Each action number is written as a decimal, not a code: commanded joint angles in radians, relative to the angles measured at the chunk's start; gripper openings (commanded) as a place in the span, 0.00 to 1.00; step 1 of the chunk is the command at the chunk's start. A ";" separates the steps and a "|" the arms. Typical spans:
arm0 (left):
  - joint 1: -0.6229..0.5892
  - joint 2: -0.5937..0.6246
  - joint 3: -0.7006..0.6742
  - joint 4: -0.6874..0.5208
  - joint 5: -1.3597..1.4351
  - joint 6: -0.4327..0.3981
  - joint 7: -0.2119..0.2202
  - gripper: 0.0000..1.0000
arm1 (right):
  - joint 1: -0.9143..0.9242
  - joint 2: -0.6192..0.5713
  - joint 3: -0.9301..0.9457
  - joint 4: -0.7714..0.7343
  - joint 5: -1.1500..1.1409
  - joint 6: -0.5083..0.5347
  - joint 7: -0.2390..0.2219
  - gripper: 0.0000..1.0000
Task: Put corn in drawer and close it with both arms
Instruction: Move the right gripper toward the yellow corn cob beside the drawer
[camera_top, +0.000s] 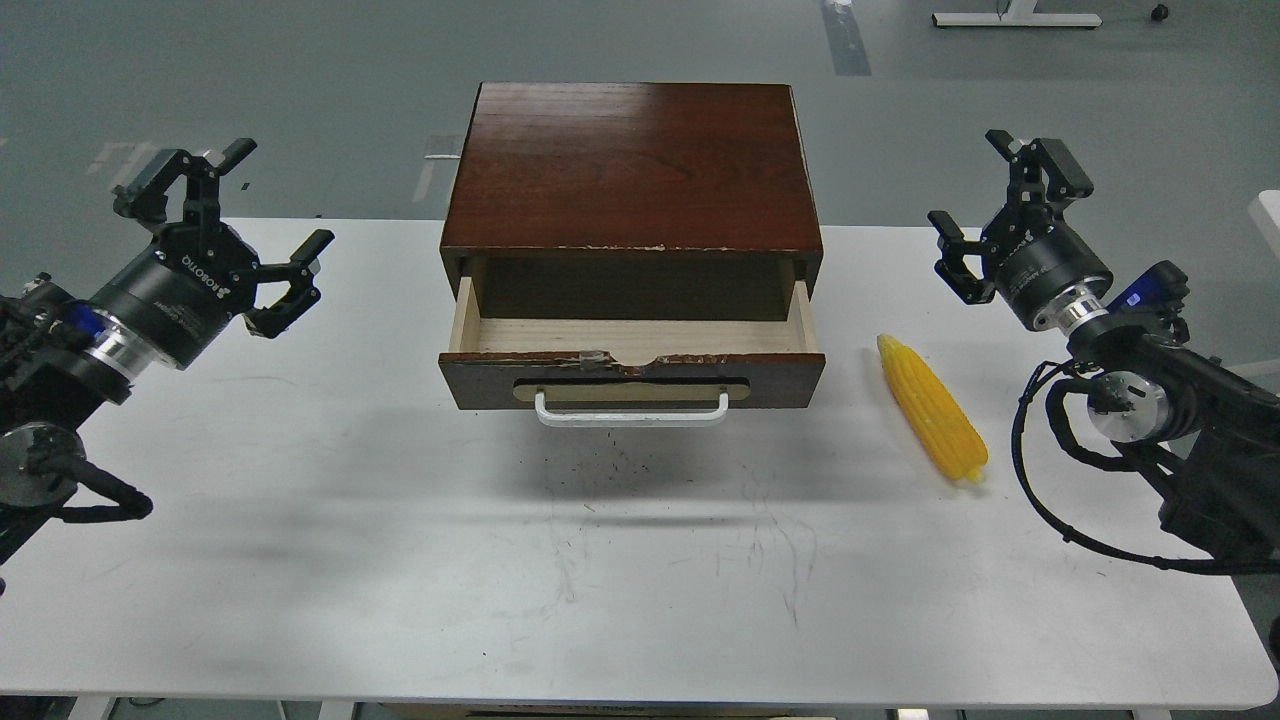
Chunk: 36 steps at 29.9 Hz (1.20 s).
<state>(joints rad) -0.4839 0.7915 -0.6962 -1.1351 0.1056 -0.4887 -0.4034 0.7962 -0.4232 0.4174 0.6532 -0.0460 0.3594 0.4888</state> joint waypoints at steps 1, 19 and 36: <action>0.007 0.000 0.000 0.000 0.000 0.000 -0.002 1.00 | -0.002 0.007 0.000 0.000 0.000 0.001 0.000 1.00; 0.004 0.012 0.001 0.087 0.000 0.000 -0.001 1.00 | 0.008 -0.003 -0.025 0.011 -0.003 0.009 0.000 1.00; 0.002 -0.044 -0.002 0.087 -0.004 0.000 -0.085 1.00 | 0.017 -0.038 -0.028 0.014 -0.012 0.075 0.000 1.00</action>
<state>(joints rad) -0.4813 0.7553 -0.6986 -1.0456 0.1008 -0.4887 -0.4881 0.8092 -0.4620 0.3925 0.6630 -0.0546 0.4166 0.4888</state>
